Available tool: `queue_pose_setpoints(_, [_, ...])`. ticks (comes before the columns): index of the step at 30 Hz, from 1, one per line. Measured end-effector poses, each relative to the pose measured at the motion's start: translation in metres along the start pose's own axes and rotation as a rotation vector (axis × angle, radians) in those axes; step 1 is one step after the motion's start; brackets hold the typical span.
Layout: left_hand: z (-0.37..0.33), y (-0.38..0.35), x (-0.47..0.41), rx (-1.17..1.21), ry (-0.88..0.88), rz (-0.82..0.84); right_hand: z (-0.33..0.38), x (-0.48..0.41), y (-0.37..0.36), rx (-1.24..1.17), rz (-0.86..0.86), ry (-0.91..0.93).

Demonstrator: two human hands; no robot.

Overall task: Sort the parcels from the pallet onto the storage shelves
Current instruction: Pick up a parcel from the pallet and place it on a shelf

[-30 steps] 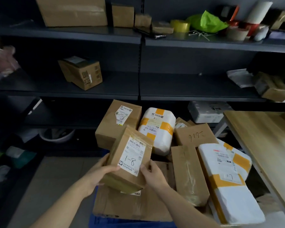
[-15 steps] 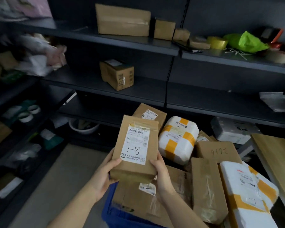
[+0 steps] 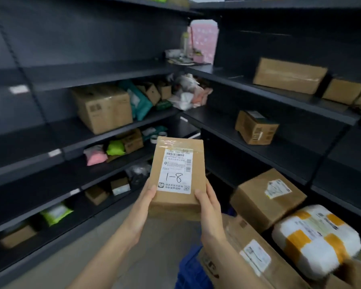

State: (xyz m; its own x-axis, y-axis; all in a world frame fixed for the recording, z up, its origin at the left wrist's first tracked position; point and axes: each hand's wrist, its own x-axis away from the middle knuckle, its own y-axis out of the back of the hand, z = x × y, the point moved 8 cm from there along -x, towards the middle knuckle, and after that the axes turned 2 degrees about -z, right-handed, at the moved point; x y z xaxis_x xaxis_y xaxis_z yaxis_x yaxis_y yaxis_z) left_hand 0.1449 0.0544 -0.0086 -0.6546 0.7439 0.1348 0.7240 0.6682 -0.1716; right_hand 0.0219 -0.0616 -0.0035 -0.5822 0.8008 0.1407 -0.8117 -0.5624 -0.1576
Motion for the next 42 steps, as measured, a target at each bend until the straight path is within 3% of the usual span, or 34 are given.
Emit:
queue_pose_setpoints(12, [-0.065, 0.227, 0.135, -0.035, -0.040, -0.560, -0.012, 0.079, -0.248, 0.087, 0.494, 0.007])
queue_pose_setpoints(31, [-0.028, 0.577, 0.345, 0.026, 0.039, -1.003, -0.164, 0.255, -0.598, 0.349, 0.953, -0.227])
queue_pose_setpoints(42, [0.001, 0.713, 0.403, -0.106, 0.204, -1.210, -0.263, 0.311, -0.761, 0.550, 1.351, -0.172])
